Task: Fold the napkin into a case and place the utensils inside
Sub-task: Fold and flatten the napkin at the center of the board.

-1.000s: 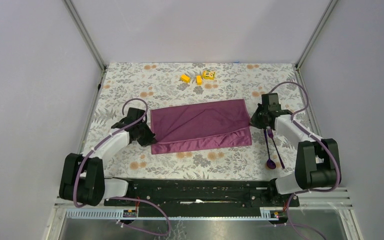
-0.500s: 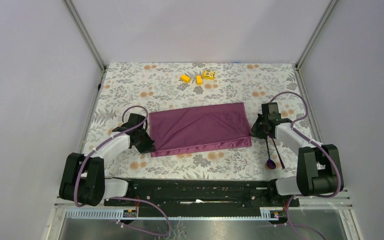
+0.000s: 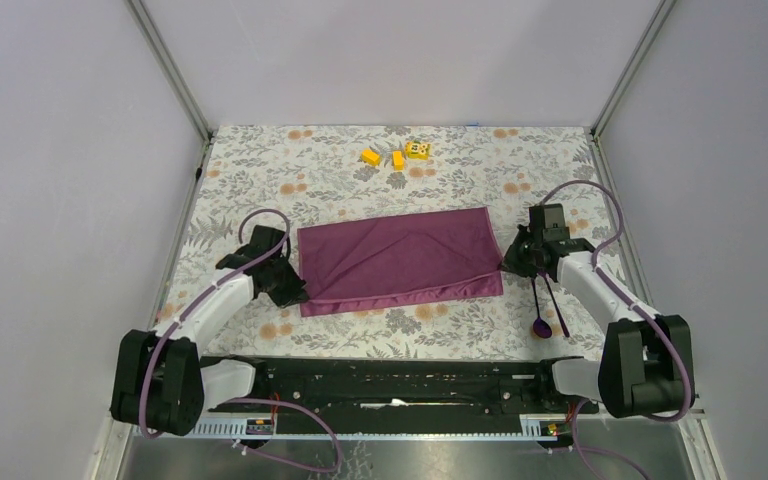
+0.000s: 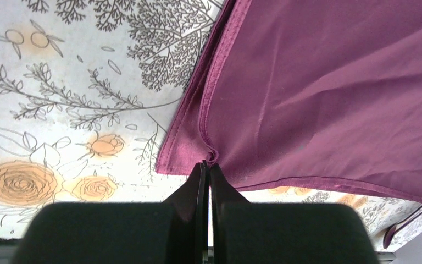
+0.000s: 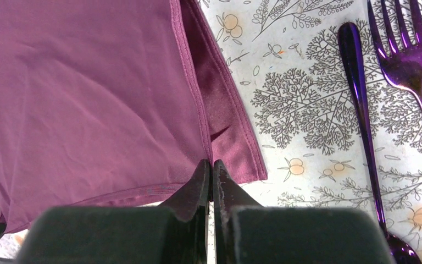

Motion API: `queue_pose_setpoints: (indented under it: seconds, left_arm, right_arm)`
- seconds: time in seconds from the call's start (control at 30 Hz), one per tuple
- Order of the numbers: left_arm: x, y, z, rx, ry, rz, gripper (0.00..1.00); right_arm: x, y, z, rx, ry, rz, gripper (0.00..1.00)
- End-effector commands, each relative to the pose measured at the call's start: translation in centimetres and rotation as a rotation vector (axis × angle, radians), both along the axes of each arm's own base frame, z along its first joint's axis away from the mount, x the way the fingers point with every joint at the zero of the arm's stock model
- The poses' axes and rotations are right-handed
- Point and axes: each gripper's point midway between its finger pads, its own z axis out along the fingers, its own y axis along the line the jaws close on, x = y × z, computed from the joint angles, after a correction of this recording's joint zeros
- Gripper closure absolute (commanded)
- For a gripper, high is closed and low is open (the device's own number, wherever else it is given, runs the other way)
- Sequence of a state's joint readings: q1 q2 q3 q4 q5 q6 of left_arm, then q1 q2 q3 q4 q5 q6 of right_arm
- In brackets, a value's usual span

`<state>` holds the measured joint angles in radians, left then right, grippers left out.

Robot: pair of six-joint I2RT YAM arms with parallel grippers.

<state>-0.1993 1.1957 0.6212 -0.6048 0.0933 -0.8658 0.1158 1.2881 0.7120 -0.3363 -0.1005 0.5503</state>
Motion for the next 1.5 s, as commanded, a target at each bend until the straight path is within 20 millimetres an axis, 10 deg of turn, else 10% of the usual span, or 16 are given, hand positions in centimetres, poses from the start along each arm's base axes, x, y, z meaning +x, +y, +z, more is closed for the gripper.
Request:
queue_pose_setpoints:
  seconds: [0.0, 1.1, 1.47]
  left_arm:
    - [-0.6, -0.1, 1.4, -0.012, -0.005, 0.013, 1.00]
    - [-2.9, 0.6, -2.8, 0.027, 0.126, 0.042, 1.00]
    - [-2.6, 0.7, -1.5, 0.027, 0.104, 0.050, 1.00]
  right_arm:
    - [-0.5, 0.3, 1.9, 0.020, -0.010, 0.021, 1.00]
    - [-2.7, -0.5, -4.3, -0.021, 0.136, 0.006, 1.00]
    - [-2.4, -0.3, -3.6, -0.013, 0.123, 0.016, 1.00]
